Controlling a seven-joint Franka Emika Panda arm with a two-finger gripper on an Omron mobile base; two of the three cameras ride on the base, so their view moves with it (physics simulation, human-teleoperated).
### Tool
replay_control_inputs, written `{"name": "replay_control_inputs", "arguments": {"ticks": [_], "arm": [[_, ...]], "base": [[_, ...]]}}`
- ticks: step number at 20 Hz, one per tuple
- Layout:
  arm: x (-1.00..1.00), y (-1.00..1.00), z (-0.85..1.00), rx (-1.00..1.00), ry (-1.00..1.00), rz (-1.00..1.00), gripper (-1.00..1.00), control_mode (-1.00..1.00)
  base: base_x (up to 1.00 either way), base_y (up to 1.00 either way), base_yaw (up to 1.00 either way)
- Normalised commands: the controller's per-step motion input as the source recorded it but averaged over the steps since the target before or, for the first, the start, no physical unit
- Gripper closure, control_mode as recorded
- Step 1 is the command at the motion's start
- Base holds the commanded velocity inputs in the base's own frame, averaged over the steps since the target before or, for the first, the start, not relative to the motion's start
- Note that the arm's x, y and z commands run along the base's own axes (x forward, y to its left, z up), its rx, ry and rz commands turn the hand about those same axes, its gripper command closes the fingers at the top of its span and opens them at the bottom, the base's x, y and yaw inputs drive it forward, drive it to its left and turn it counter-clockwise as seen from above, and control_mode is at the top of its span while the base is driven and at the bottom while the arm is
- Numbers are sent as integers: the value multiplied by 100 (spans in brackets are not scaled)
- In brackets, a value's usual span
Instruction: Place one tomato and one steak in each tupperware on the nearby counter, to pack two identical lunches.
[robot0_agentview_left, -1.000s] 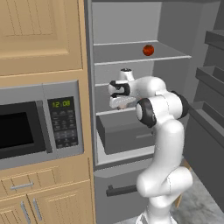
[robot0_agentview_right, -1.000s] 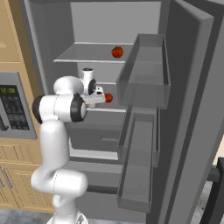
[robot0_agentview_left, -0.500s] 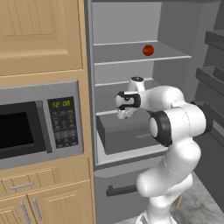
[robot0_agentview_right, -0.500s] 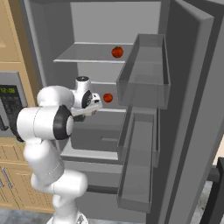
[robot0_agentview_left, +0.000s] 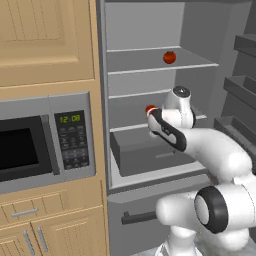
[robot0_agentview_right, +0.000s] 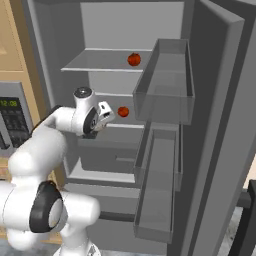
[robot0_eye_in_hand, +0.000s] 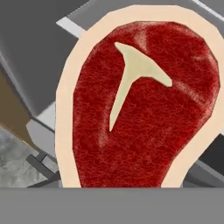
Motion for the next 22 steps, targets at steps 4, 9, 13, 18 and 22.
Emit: {"name": "replay_control_inputs", "arguments": {"ticks": [4,9,13,18,22], "arm": [[-99,0,97,-1,-13,1,100,-100],[-100,-1,74,0,-2,2,100,-100],[-82,0,71,0,0,3,100,-100],[-50,0,56,0,1,4,100,-100],[-40,0,23,0,0,4,100,100]], "base": [[0,0,0],[0,0,0],[0,0,0],[0,0,0],[-14,0,1]]}}
